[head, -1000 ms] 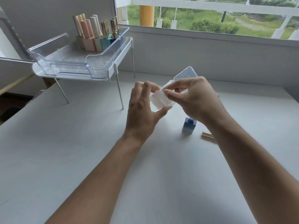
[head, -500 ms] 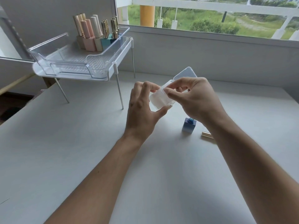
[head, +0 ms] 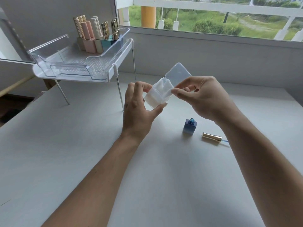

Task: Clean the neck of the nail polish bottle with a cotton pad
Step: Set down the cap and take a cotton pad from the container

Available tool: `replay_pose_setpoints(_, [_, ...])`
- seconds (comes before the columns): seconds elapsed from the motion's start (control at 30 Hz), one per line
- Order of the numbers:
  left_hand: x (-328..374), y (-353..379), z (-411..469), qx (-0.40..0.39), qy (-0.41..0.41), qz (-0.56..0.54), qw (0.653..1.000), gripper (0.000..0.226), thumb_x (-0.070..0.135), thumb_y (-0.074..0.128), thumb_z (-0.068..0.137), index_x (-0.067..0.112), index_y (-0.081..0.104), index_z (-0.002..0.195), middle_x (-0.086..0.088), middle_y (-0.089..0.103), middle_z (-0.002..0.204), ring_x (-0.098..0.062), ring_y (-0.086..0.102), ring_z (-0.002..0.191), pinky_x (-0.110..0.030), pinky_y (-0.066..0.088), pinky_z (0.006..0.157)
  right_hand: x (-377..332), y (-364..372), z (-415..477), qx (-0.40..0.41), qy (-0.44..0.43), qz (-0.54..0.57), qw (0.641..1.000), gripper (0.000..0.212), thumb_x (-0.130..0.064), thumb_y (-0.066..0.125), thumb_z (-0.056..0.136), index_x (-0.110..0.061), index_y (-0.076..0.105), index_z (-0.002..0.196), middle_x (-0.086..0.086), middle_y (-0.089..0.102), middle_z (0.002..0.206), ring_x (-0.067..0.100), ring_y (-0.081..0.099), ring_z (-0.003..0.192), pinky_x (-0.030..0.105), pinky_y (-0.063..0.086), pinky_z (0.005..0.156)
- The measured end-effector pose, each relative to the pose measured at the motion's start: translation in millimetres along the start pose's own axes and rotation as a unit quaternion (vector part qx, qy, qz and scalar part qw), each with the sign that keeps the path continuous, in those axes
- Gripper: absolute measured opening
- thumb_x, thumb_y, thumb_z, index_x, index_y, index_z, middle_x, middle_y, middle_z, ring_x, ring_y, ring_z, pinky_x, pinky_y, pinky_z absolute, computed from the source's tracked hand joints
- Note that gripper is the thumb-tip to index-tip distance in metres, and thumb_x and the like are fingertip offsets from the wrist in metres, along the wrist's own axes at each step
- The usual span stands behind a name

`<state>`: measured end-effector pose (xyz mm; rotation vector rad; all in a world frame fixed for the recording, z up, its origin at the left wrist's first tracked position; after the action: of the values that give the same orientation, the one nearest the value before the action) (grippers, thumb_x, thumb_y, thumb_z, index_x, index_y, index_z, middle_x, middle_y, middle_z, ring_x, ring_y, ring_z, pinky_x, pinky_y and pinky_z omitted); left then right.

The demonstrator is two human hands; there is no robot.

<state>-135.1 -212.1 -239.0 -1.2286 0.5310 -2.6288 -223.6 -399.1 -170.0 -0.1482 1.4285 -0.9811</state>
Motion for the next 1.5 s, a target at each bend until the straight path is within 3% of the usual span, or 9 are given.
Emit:
replay_pose_setpoints(0.2, [-0.9,1.9,0.0,-0.007,0.015,0.021,1.0,0.055,0.037,0.097,0.085,0.018,0.062,0.123,0.012,0.052,0.123,-0.015,0.048,0.102,-0.037,0.052,0.088,-4.4,0.9,-1.1,-0.007,0.013,-0.038,0.999,0.022,-0.053,0.07,0.099,-0.037,0.085,0.099,-0.02,0.073,0.078,0.002,0.059,0.067,0.043,0.047,0.081])
replay_pose_setpoints(0.33, [-0.2,2.9,-0.8,-0.013,0.018,0.028,0.999,0.056,0.038,0.096,0.085,0.019,0.061,0.124,0.004,0.058,0.127,-0.016,0.049,0.103,-0.044,0.055,0.09,-7.1,2.0,-4.3,-0.01,0.033,-0.025,0.999,0.035,-0.055,0.062,0.107,-0.032,0.087,0.1,-0.031,0.054,0.046,-0.005,0.049,0.044,0.039,0.036,0.074])
replay_pose_setpoints(0.5, [2.4,4.3,-1.9,-0.028,0.019,0.033,0.999,0.056,0.034,0.096,0.086,0.017,0.061,0.126,-0.001,0.059,0.13,-0.022,0.053,0.109,-0.049,0.057,0.091,-9.7,8.3,-6.1,-0.013,0.033,0.009,0.999,0.049,-0.07,0.064,0.103,-0.028,0.086,0.092,-0.017,0.043,0.039,0.004,0.044,0.04,0.034,0.029,0.06])
replay_pose_setpoints(0.67, [2.6,5.6,-2.8,-0.033,0.016,0.035,0.999,0.056,0.036,0.096,0.086,0.018,0.061,0.126,0.0,0.059,0.129,-0.022,0.053,0.108,-0.046,0.056,0.091,-1.1,14.3,-0.9,-0.001,0.047,0.028,0.999,0.029,-0.059,0.076,0.099,-0.032,0.087,0.092,-0.029,0.062,0.055,-0.004,0.052,0.047,0.035,0.037,0.07])
replay_pose_setpoints(0.8, [-0.8,7.1,-2.9,-0.033,-0.006,0.026,0.999,0.056,0.041,0.095,0.086,0.018,0.06,0.122,0.003,0.061,0.124,-0.018,0.049,0.104,-0.04,0.052,0.09,1.3,10.2,0.1,0.007,0.047,0.048,0.998,0.022,-0.048,0.076,0.101,-0.027,0.084,0.096,-0.02,0.062,0.057,0.001,0.045,0.042,0.029,0.037,0.057])
replay_pose_setpoints(0.93, [-9.8,10.6,-3.0,-0.034,-0.044,0.026,0.998,0.056,0.046,0.095,0.084,0.021,0.06,0.12,0.005,0.064,0.122,-0.02,0.052,0.106,-0.042,0.053,0.091,2.1,2.2,1.3,0.006,0.033,0.075,0.997,0.019,-0.043,0.076,0.104,-0.026,0.084,0.101,-0.01,0.07,0.077,0.003,0.044,0.044,0.017,0.033,0.041])
replay_pose_setpoints(1.1, [-18.9,14.5,-4.2,-0.046,-0.1,0.008,0.994,0.055,0.05,0.093,0.086,0.022,0.063,0.123,0.007,0.068,0.124,-0.025,0.057,0.113,-0.046,0.054,0.097,9.8,-19.3,-4.8,0.017,0.02,0.109,0.994,0.019,-0.049,0.079,0.102,-0.031,0.085,0.102,-0.019,0.077,0.075,0.0,0.065,0.062,0.014,0.039,0.044])
replay_pose_setpoints(1.3, [-25.0,16.2,-2.9,-0.051,-0.133,-0.004,0.99,0.054,0.047,0.091,0.089,0.022,0.064,0.129,0.009,0.069,0.125,-0.03,0.06,0.12,-0.047,0.054,0.099,39.3,-38.0,-30.7,0.029,0.011,0.125,0.992,0.007,-0.037,0.081,0.103,-0.031,0.084,0.106,-0.012,0.085,0.091,0.002,0.066,0.065,0.008,0.041,0.052])
replay_pose_setpoints(1.5, [-23.7,11.6,-0.9,-0.063,-0.124,0.008,0.99,0.087,0.057,0.093,0.085,0.018,0.055,0.152,0.007,0.06,0.133,-0.034,0.06,0.127,-0.051,0.053,0.11,57.8,-50.5,-51.0,0.039,-0.004,0.164,0.986,0.003,-0.026,0.079,0.105,-0.028,0.082,0.106,-0.023,0.082,0.087,-0.003,0.064,0.067,0.005,0.047,0.065])
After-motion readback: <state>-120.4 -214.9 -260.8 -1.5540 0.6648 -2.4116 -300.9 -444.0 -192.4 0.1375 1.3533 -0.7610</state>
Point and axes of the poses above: each hand's wrist, its own z-axis towards the middle knuckle, its own y-axis out of the palm, x = y × z, the point moved 3 cm from there along z, towards the middle knuckle
